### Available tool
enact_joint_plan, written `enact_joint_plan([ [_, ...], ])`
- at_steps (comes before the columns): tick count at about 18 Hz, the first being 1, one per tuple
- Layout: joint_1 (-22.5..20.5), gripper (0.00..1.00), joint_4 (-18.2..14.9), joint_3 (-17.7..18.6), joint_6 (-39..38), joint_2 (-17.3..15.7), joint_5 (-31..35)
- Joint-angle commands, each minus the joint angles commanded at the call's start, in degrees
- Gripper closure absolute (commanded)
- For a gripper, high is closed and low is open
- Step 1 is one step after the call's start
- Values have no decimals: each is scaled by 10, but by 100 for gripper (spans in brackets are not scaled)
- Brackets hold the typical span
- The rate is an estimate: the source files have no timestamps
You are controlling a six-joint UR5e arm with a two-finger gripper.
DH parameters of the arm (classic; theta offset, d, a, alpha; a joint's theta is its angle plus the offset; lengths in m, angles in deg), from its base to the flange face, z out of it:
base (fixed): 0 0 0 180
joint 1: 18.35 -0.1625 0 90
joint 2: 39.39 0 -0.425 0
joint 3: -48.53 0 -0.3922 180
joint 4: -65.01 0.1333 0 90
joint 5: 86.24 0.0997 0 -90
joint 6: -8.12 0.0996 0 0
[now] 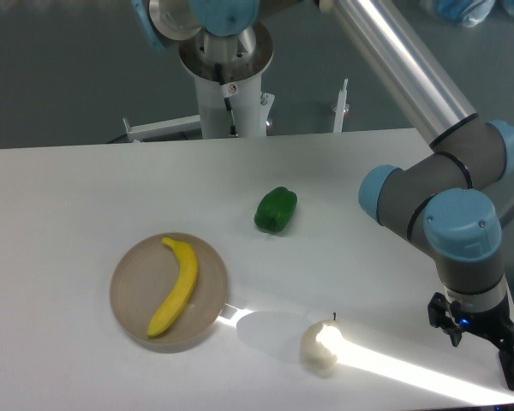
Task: Pick up the banana from the plate
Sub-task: 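Lift the gripper from its rest position beside the table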
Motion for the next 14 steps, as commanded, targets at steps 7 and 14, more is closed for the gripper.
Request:
enact_joint_plan([
  [7, 1, 0, -1, 3, -3, -1, -3],
  [14, 5, 0, -2, 16, -2, -6, -8],
])
